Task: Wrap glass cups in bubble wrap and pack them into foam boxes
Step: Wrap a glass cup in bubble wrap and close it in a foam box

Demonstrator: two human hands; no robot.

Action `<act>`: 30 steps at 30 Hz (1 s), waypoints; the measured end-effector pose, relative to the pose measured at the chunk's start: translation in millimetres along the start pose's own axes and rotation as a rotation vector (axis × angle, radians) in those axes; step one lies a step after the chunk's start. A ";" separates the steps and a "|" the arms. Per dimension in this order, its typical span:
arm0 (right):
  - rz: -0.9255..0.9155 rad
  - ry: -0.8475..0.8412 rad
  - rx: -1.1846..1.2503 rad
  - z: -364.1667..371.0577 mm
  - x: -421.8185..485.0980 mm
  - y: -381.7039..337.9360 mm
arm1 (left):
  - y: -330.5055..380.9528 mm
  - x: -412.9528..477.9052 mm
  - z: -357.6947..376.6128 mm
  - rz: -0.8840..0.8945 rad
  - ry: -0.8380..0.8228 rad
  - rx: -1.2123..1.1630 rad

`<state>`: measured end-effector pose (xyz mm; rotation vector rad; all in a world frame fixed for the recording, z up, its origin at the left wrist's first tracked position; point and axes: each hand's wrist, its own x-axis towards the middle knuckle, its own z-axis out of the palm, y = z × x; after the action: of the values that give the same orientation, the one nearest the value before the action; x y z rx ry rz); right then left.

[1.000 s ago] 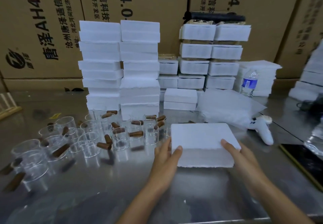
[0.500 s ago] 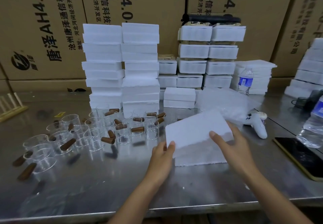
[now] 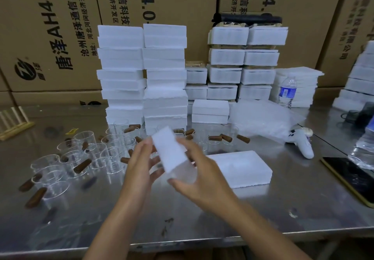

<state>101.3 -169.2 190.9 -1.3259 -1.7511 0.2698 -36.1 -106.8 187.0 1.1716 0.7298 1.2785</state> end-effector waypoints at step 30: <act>0.862 0.074 -0.421 -109.8 69.4 212.5 | -31.9 20.9 -49.9 0.066 0.279 0.911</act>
<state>322.3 -60.0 155.2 -2.3267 -1.1090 0.3232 -67.3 -70.8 146.2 1.7526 1.5912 1.1924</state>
